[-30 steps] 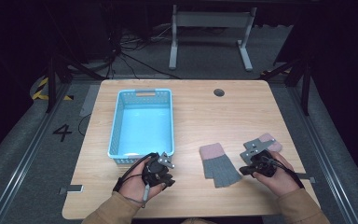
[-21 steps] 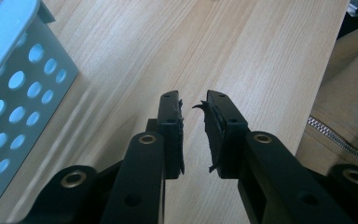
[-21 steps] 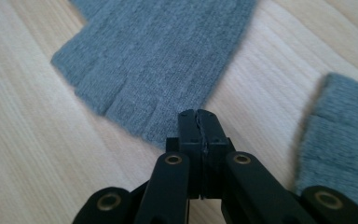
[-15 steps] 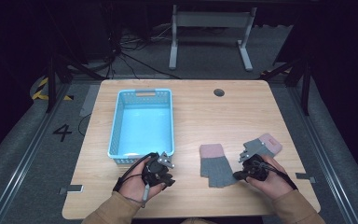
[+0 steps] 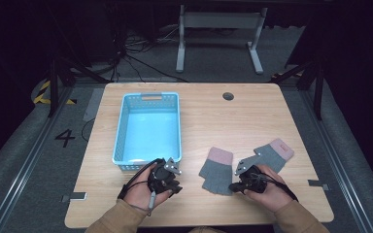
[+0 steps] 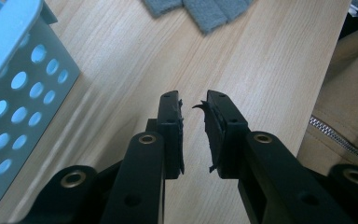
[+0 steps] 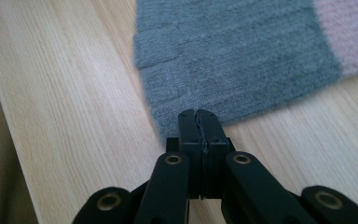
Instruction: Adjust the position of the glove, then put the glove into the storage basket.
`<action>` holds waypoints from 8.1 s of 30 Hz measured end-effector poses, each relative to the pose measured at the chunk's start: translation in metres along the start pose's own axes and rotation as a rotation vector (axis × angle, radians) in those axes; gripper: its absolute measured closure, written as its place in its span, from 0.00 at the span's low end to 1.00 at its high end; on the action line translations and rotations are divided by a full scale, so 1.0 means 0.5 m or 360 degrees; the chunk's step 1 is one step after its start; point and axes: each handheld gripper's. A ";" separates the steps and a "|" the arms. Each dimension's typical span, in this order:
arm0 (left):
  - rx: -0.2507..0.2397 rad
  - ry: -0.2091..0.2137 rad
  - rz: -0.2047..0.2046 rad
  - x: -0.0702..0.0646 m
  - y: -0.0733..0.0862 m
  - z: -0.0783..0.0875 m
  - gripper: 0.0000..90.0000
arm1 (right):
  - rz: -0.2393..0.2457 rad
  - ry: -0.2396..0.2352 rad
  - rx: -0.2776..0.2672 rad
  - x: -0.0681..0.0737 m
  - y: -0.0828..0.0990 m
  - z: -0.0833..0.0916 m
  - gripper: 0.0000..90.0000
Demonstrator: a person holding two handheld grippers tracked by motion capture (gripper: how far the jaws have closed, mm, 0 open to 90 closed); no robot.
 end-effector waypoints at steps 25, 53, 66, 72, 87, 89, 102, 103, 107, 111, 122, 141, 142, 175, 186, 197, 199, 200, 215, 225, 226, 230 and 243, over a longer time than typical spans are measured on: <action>-0.0043 -0.0012 0.0032 0.009 0.006 0.011 0.84 | -0.0003 0.0120 -0.0164 -0.108 -0.189 -0.031 1.00; -0.0032 -0.0012 0.0031 0.010 0.009 0.007 0.84 | -0.0175 0.0189 0.0069 -0.171 -0.182 -0.056 1.00; -0.0038 -0.0020 0.0023 0.009 0.003 0.006 0.84 | -0.0323 0.0212 0.0099 -0.156 -0.090 -0.007 1.00; -0.0043 -0.0015 -0.0005 0.007 -0.008 0.008 0.84 | -0.0376 0.0248 0.0080 -0.138 -0.050 0.013 1.00; -0.0057 -0.0005 -0.0052 0.008 -0.026 0.005 0.84 | -0.0436 0.0243 -0.0017 -0.109 -0.003 0.044 1.00; -0.0064 -0.0007 -0.0054 0.009 -0.026 0.006 0.84 | -0.0430 0.0258 -0.0066 -0.109 -0.001 0.052 1.00; -0.0099 -0.0006 -0.0070 0.008 -0.033 0.012 0.83 | -0.0454 0.0343 -0.0188 -0.120 0.072 0.145 1.00; -0.0102 -0.0009 -0.0071 0.007 -0.035 0.012 0.83 | -0.0463 0.0346 -0.0169 -0.122 0.080 0.147 1.00; -0.0098 0.0002 -0.0083 0.008 -0.041 0.011 0.83 | -0.0513 0.0352 -0.0089 -0.130 0.108 0.151 1.00; -0.0101 0.0013 -0.0093 0.009 -0.047 0.010 0.83 | -0.0551 0.0347 -0.0022 -0.137 0.128 0.154 1.00; -0.0097 0.0022 -0.0120 0.009 -0.057 0.004 0.82 | -0.0589 0.0300 0.0074 -0.149 0.159 0.133 1.00; -0.0096 0.0003 -0.0082 0.008 -0.040 0.010 0.82 | -0.0545 0.0266 0.0038 -0.160 0.137 0.099 1.00; -0.0097 0.0002 -0.0078 0.008 -0.038 0.011 0.82 | -0.0540 0.0270 0.0027 -0.162 0.134 0.096 1.00; -0.0124 -0.0035 -0.0009 0.012 -0.018 0.023 0.82 | -0.0519 0.0483 -0.0289 -0.231 0.101 0.146 0.84; -0.0132 -0.0040 -0.0009 0.014 -0.017 0.026 0.82 | -0.0564 0.0539 -0.0166 -0.322 0.114 0.134 0.58; -0.0121 -0.0031 -0.0005 0.015 -0.015 0.024 0.82 | -0.0626 0.0582 -0.0036 -0.337 0.111 0.107 0.53; -0.0124 -0.0031 -0.0001 0.014 -0.015 0.024 0.82 | -0.0615 0.0611 0.0001 -0.333 0.104 0.104 0.54; -0.0124 -0.0030 -0.0003 0.013 -0.016 0.024 0.82 | -0.0615 0.0626 0.0023 -0.330 0.101 0.102 0.57; -0.0128 -0.0021 0.0008 0.018 -0.015 0.022 0.82 | -0.0739 0.0561 -0.0059 -0.314 0.100 0.126 0.90; -0.0139 -0.0024 0.0007 0.015 -0.015 0.026 0.82 | -0.0736 0.0534 -0.0201 -0.257 0.077 0.196 0.90; -0.0132 -0.0022 0.0014 0.014 -0.015 0.027 0.82 | -0.0731 0.0536 -0.0205 -0.253 0.075 0.199 0.90; -0.0137 -0.0024 0.0002 0.015 -0.015 0.029 0.82 | -0.0698 0.0516 -0.0260 -0.216 0.064 0.216 0.89; -0.0138 -0.0027 -0.0014 0.013 -0.019 0.030 0.83 | -0.0681 0.0372 -0.0341 -0.113 0.040 0.217 0.89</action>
Point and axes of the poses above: each handheld gripper's, and its own axes: z roughly backward along the jaws, y roughly out of its underside, x roughly to its left, and after that the axes turned 2 degrees about x, right-handed
